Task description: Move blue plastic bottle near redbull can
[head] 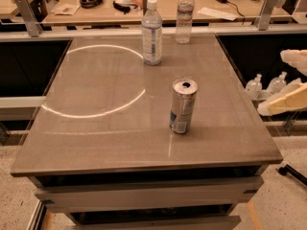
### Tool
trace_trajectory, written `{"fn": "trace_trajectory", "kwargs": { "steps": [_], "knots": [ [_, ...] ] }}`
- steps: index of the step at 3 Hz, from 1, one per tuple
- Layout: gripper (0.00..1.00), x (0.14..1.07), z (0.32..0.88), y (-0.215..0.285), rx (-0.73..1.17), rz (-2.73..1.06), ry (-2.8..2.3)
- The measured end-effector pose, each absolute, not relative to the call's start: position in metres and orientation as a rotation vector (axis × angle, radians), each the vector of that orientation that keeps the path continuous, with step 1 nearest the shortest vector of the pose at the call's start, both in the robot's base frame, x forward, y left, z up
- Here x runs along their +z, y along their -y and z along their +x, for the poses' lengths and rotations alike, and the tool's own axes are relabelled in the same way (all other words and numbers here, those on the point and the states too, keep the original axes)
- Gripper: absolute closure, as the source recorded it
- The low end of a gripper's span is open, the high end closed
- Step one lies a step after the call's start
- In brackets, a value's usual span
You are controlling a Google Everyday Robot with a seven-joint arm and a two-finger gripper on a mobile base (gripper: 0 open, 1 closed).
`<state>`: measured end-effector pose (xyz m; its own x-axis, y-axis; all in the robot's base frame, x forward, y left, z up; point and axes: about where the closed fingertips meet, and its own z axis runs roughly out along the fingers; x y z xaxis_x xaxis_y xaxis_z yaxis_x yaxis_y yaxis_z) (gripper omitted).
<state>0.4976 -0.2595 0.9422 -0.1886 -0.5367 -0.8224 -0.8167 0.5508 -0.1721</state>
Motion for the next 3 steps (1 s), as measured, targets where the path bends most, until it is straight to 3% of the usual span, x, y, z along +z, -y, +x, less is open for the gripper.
{"fn": "trace_trajectory", "kwargs": {
  "steps": [3],
  "knots": [
    [0.00,0.956,0.550,0.244,0.441,-0.749,-1.691]
  ]
}}
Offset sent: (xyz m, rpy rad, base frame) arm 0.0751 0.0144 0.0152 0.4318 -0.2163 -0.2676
